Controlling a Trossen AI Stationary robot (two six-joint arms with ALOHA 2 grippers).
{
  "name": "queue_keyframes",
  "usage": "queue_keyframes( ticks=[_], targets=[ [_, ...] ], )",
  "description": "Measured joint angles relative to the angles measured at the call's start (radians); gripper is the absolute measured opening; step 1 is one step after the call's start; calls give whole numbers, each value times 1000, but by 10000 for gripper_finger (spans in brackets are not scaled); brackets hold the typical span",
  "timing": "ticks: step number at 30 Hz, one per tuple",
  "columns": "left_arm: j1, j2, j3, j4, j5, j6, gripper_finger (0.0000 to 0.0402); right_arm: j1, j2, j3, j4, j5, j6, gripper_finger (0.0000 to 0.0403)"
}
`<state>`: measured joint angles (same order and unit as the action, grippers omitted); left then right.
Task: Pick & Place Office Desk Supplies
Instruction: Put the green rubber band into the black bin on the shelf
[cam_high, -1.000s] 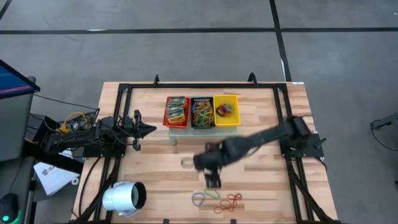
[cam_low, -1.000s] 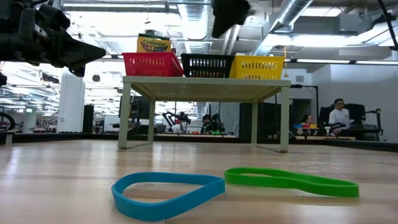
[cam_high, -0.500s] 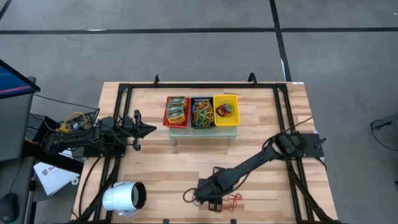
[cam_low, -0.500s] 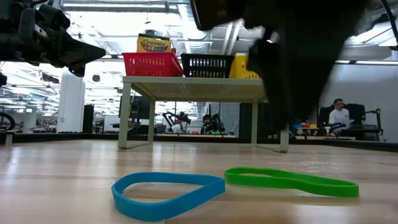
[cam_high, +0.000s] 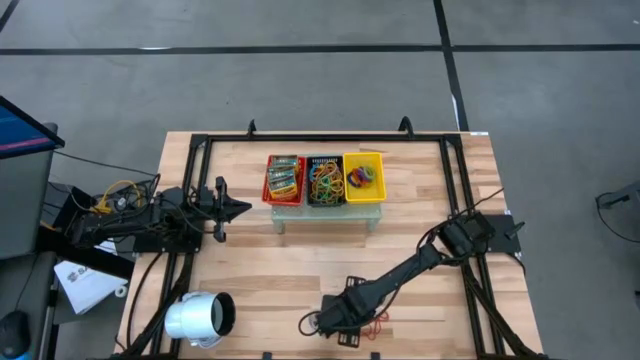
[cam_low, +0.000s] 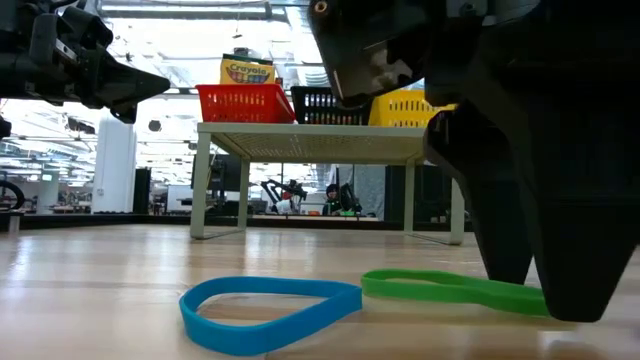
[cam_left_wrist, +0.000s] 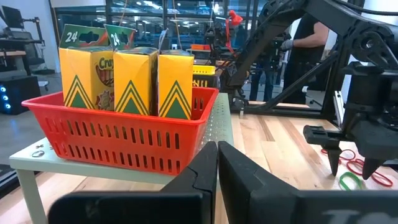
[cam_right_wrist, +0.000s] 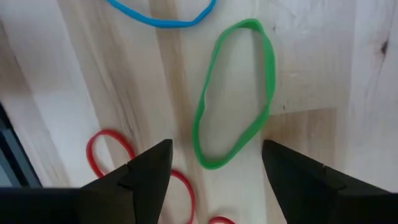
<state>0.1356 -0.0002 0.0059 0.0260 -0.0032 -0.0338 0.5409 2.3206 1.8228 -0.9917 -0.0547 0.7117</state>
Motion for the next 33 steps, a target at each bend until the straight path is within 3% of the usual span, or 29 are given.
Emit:
queue_keyframes(
  ticks=[5, 9, 19, 28, 33],
  targets=[
    [0, 0, 0, 0, 0, 0, 8, 4, 1, -15, 10, 59, -13, 214],
    [0, 0, 0, 0, 0, 0, 8, 18, 3, -16, 14, 124, -1, 153],
    [0, 0, 0, 0, 0, 0, 8, 35, 4, -16, 27, 140, -4, 11],
    [0, 0, 0, 0, 0, 0, 8, 50, -33, -24, -1, 146, -38, 4],
    [0, 0, 0, 0, 0, 0, 8, 54, -125, -21, -52, 146, -39, 2]
  ],
)
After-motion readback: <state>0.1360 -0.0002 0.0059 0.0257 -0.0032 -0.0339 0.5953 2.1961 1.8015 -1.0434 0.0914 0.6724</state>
